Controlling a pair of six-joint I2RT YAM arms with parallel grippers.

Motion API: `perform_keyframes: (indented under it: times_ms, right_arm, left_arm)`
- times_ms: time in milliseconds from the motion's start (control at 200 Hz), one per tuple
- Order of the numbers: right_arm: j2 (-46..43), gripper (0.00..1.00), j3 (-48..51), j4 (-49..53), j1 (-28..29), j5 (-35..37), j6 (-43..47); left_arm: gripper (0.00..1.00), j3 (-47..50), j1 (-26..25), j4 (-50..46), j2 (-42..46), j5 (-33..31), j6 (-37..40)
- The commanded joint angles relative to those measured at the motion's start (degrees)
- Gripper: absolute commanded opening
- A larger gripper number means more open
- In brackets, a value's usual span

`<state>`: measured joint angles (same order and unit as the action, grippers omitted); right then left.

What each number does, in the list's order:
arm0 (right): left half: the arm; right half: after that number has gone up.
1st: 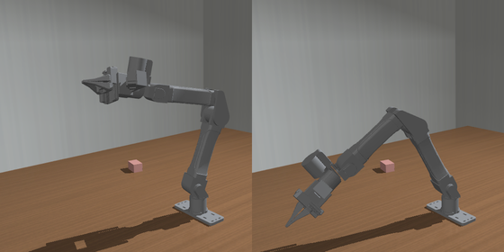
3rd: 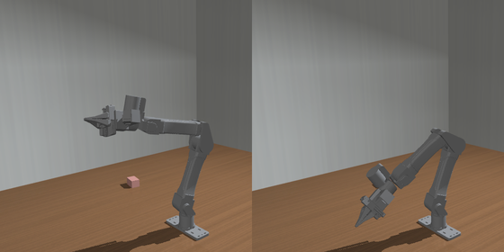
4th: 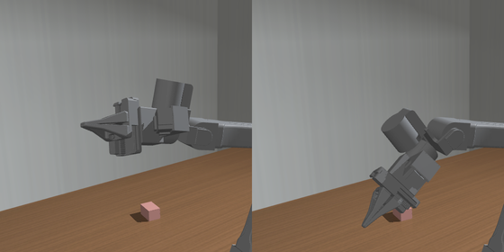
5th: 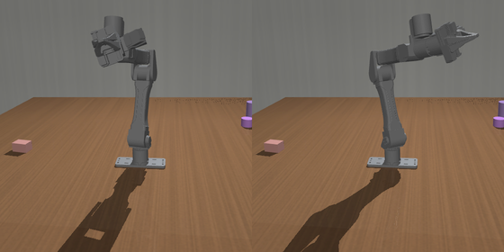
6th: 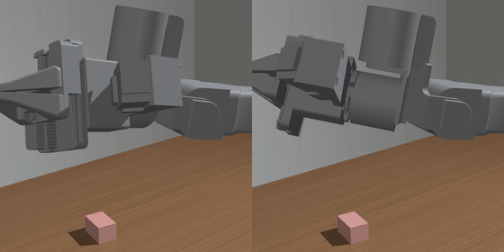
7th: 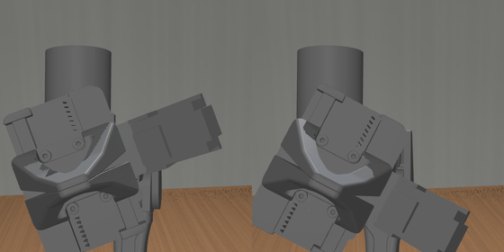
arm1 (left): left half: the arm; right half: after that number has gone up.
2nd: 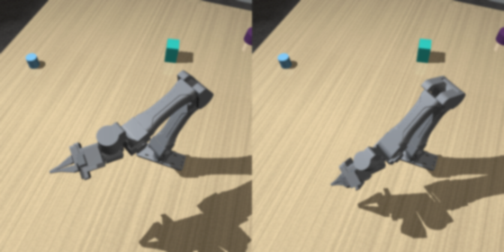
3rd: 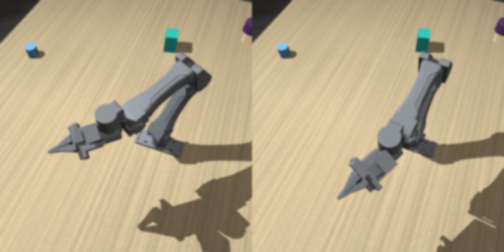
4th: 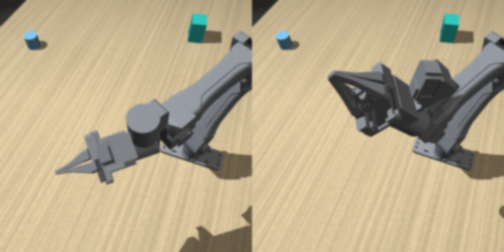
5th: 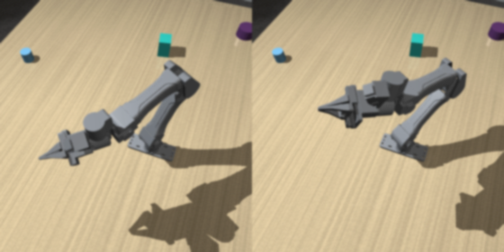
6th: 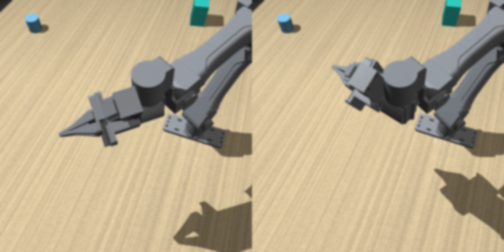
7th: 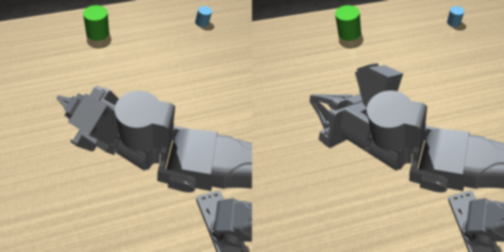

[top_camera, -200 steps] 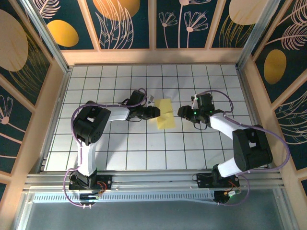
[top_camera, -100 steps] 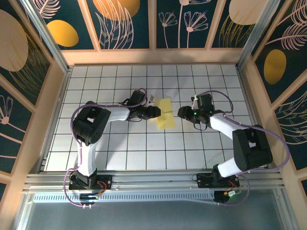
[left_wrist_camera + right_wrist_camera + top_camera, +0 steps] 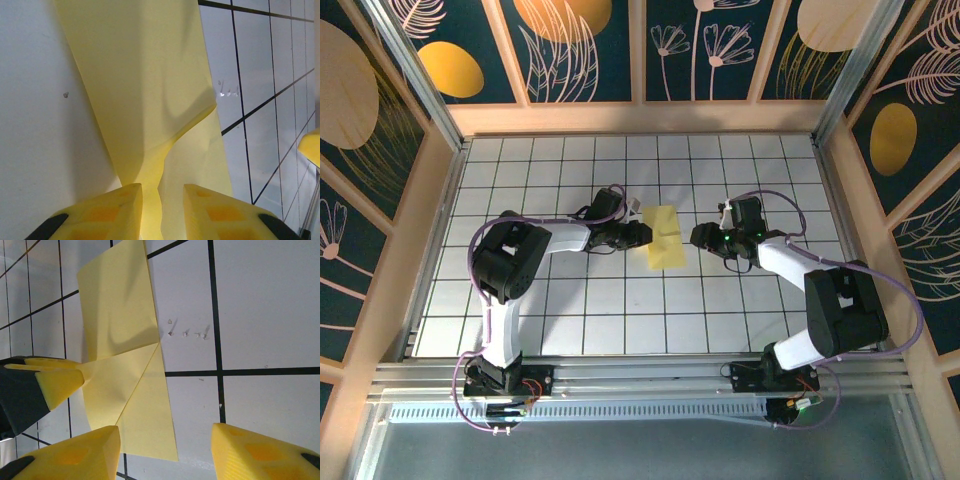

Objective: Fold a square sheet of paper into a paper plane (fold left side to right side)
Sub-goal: Turn over the paper at the center of the table.

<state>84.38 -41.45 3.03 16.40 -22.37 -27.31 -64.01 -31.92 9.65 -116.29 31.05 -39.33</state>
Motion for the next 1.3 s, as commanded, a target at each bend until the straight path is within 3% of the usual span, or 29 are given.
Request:
perform_keyframes:
  times_ms: [0,120,280,365,656,1001,1296]
  right_arm:
    - [0.1,0.51,0.6,-0.6,-0.6,-0.4,0.3]
    - [0.0,0.51,0.6,-0.6,-0.6,-0.7,0.3]
    - [0.6,0.51,0.7,-1.7,-0.6,-3.9,0.2]
    - [0.9,0.51,1.0,-3.6,-0.6,-7.0,-0.5]
    - [4.1,0.51,5.6,-22.8,0.6,-19.3,-8.7]
    - [13.5,0.53,5.2,-41.5,4.1,-20.3,-16.8]
    - [19.5,0.53,3.1,-46.7,5.6,-19.3,-20.4]
  left_arm:
    - [0.27,-1.6,0.1,0.4,-1.7,1.4,-0.3]
    - [0.24,-2.3,0.0,0.3,-2.4,1.6,-0.1]
    - [0.07,-1.2,0.0,2.5,-0.5,1.4,-0.2]
    - [0.03,1.0,0.0,5.1,3.6,0.6,0.3]
    - [0.02,9.8,0.1,16.1,12.8,2.1,-5.6]
    - [0.02,15.1,0.0,20.5,15.2,2.2,-9.4]
    - [0.02,15.7,0.0,20.2,15.0,1.2,-9.3]
